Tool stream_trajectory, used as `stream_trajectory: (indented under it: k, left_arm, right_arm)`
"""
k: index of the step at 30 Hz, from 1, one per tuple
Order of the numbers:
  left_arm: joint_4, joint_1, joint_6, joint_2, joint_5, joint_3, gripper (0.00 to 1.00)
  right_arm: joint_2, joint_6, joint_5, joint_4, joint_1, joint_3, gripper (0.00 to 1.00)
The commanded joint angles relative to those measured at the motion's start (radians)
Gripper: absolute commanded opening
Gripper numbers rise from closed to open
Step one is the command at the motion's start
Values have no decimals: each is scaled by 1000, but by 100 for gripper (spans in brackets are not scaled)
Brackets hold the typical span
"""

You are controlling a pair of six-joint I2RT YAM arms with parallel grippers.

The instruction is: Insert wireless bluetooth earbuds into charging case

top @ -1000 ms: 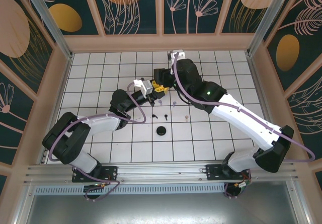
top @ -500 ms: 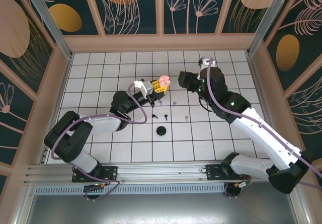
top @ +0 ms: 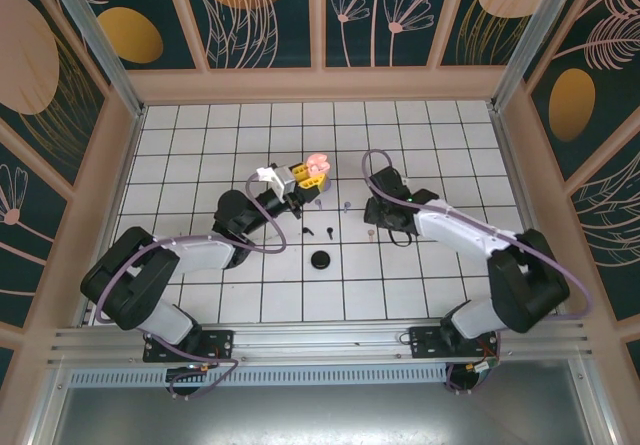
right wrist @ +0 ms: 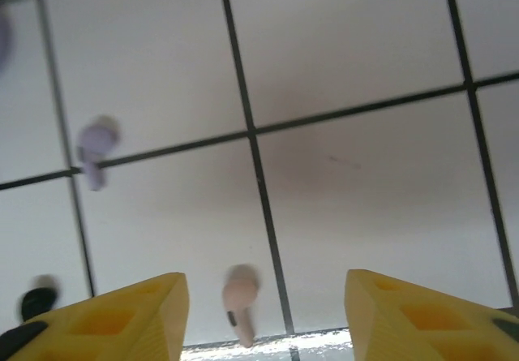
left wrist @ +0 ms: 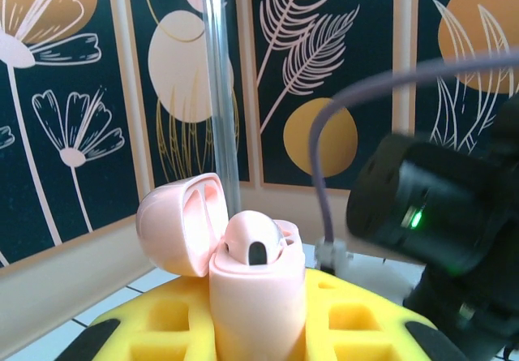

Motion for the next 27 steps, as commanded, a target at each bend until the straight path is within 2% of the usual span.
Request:
stream_trajectory:
  k: [1,7,27]
  left_arm:
    - [65,-3,-10,-25,-9,-14,0]
    - [94,-4,-15,-33,-7,-30,0]
    - [121,-2,-16,-38,-6,-39,0]
  right_arm:
    - [64,26,-27,-7,-3,34,49]
    - [136,33,-32,-11,15,51,43]
    - [221,32,-39,0,58,78,38]
